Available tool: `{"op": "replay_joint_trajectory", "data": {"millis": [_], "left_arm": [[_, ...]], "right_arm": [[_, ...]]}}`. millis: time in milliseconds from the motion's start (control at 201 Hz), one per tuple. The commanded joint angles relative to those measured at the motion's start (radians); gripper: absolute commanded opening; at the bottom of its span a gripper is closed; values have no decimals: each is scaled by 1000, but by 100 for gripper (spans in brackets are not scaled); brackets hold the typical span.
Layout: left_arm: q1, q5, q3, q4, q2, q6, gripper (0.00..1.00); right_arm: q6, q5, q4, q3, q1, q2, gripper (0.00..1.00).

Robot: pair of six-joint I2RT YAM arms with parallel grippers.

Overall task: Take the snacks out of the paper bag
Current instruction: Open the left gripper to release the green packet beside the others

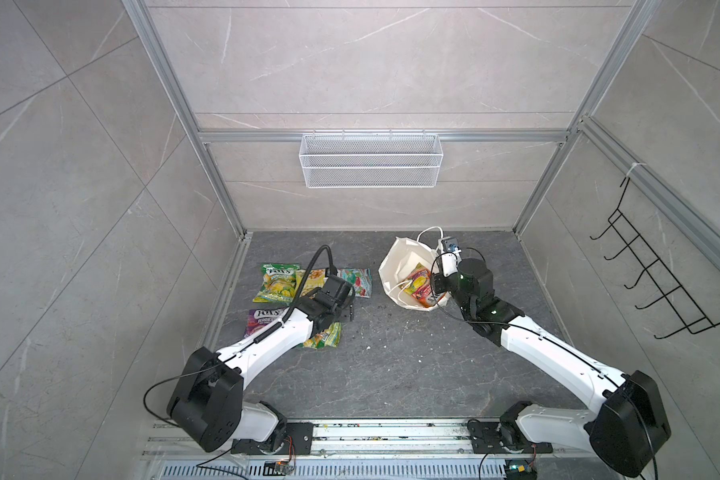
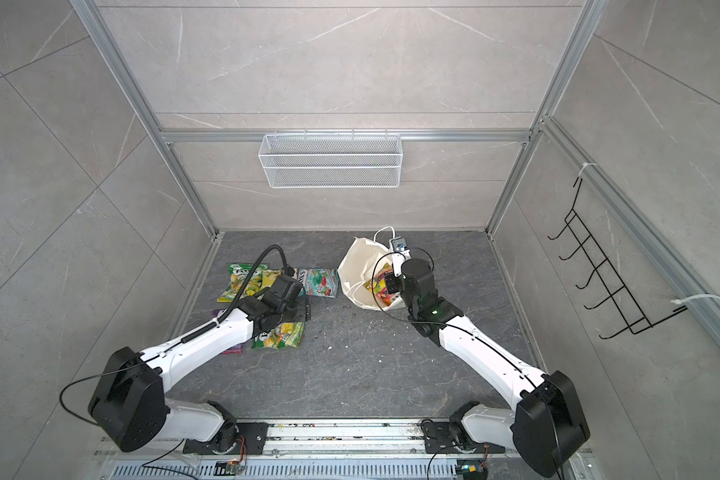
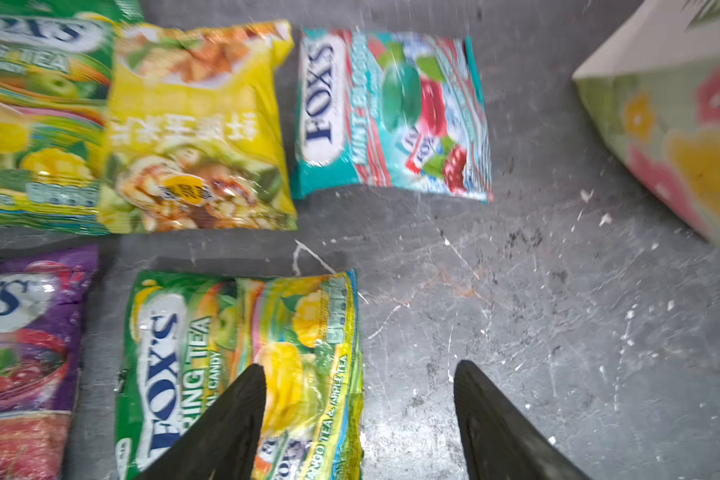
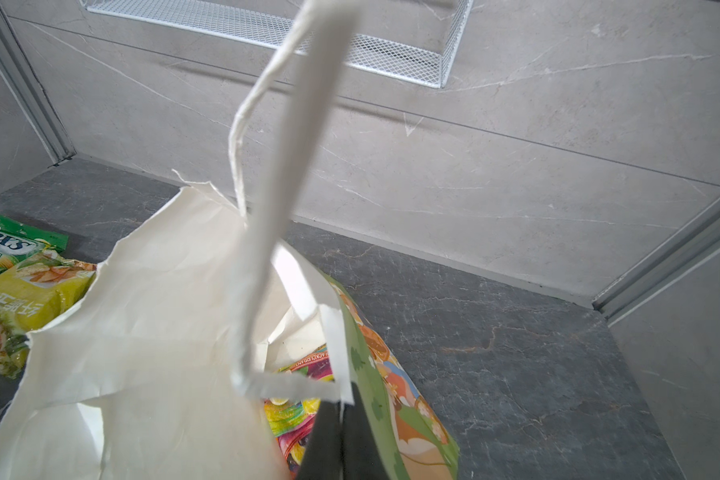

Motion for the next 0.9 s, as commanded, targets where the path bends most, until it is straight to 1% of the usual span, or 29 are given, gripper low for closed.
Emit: {"op": "replay_joint_trajectory", "data": {"millis": [0, 194, 254, 348, 413, 448, 612, 891], "left_arm": [[-20, -39, 1, -54, 76, -19, 75], [-23, -86, 18, -89, 162, -43, 73], [-22, -111, 18, -95, 177, -43, 70], [-22, -153, 26, -109, 198, -44, 67], [-22, -154, 32, -121, 212, -45, 65], [-22, -184, 32, -125, 214, -47, 64], [-22, -226, 12, -122, 215, -50, 58], [-16, -271, 2, -137, 195, -32, 58]], "right_arm": [[21, -11, 12, 12, -4, -11, 0], [14, -8, 7, 17, -4, -11, 0], [11, -7, 12, 12, -3, -10, 0], [10, -2, 21, 7, -4, -10, 0], [11, -2, 22, 5, -4, -14, 0], [10, -2, 24, 1, -4, -16, 0], [0, 3, 35, 0, -5, -14, 0], [-8, 5, 41, 1, -4, -19, 0]]}}
